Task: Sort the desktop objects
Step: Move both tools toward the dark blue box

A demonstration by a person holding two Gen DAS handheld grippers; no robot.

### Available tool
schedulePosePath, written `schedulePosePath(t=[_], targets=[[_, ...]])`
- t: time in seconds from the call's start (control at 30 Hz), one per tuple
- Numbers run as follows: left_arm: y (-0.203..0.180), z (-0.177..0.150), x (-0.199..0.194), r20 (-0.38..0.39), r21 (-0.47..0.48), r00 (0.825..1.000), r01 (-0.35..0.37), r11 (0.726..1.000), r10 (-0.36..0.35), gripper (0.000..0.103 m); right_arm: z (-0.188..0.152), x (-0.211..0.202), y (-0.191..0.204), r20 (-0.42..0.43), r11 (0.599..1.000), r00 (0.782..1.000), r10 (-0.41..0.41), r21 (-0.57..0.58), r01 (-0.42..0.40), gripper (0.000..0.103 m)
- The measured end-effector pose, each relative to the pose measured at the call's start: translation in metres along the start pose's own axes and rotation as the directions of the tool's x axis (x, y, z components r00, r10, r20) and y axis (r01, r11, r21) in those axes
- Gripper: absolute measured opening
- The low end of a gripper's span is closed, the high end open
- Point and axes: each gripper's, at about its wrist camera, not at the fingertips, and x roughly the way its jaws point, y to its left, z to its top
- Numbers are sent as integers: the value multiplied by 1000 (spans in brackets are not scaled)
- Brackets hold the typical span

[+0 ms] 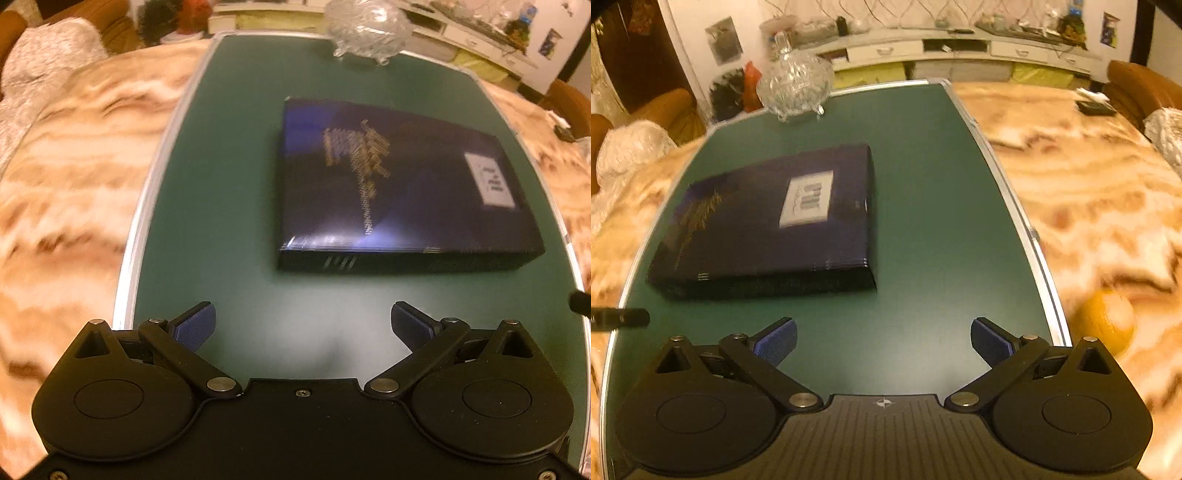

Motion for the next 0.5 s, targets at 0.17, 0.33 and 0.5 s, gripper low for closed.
schedulePosePath(t=[0.17,0.33,0.5], targets=[[2,22,18,5,4,1000,7,1000,-7,103,25,21,-5,-8,993,994,111,29,-111,103],[10,38,28,21,-36,995,96,995,-96,103,48,49,-11,-27,984,984,176,41,-175,103],[10,47,38,8,-22,992,129,991,-129,100,60,75,-22,-37,960,962,271,88,-266,100]])
